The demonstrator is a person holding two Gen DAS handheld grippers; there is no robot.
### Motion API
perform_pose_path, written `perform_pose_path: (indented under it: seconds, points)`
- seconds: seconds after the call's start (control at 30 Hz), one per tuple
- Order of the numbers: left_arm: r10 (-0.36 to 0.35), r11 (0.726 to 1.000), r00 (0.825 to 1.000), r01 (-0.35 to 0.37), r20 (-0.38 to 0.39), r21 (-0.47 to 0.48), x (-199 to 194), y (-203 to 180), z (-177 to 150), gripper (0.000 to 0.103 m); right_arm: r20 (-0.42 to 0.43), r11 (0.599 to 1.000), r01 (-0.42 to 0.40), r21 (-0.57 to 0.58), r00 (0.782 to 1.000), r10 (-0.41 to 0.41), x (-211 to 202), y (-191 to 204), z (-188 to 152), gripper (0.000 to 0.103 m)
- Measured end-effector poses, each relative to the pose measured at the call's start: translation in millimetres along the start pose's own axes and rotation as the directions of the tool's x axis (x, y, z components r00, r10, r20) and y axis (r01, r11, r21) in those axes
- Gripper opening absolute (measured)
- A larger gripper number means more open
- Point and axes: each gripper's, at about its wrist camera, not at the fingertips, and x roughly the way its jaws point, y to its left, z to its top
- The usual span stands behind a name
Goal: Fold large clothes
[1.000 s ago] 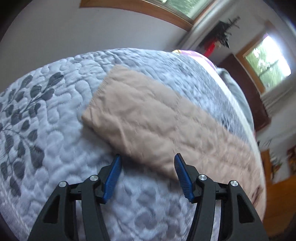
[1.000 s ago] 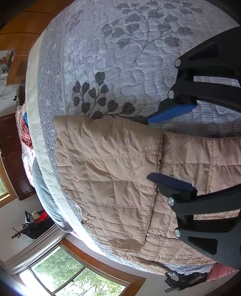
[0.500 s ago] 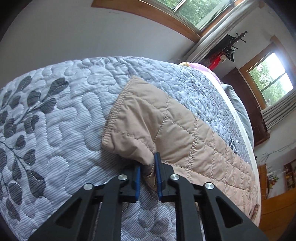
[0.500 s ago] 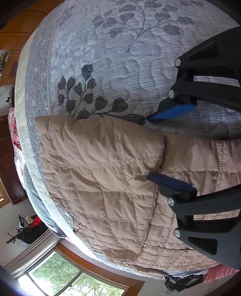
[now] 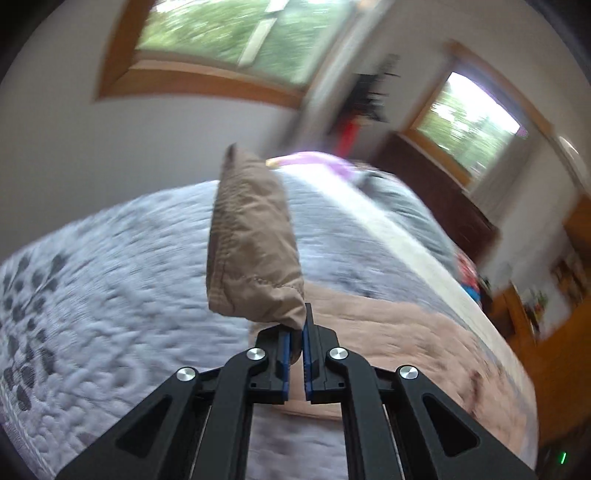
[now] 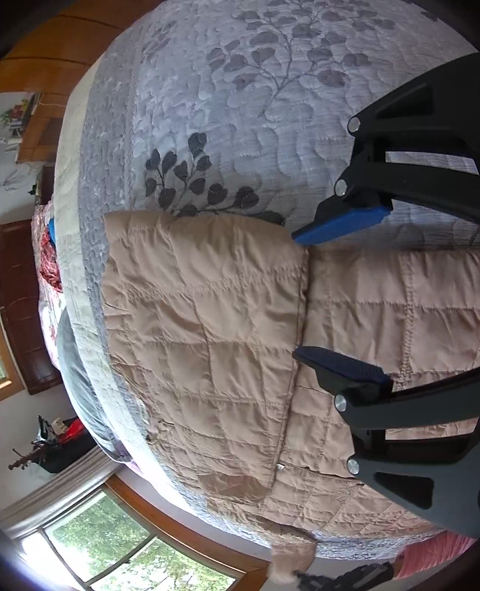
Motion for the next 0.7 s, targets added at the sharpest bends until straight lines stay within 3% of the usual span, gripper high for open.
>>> perform_pose_path:
  seconds: [0.13, 0.33, 0.53, 0.7]
  points:
    - [-0.094, 0.978, 0.994, 0.103, -0.054, 0.18, 4, -88, -24, 0.005, -0.006, 1.0, 0.013, -0.008, 1.0, -0.013, 6, 2, -1, 0.058]
    - [-0.195, 0.901, 0.958, 0.26, -0.21, 0.347, 34, -200, -81, 0.005, -0.004, 1.0, 0.016, -0.014, 1.0, -0.016, 7, 1, -2, 0.058]
    - [-0.2, 0.842, 0.93, 0.324, -0.307, 0.432, 57, -264, -129, 0.005, -0.008, 1.0, 0.013, -0.016, 1.0, -0.013, 10, 1, -2, 0.058]
    - [-0.215, 0.806, 0.902, 0.38, -0.373, 0.454, 64, -292, -160, 0.005, -0.014, 1.0, 0.014, -0.019, 1.0, -0.014, 14, 0, -2, 0.059]
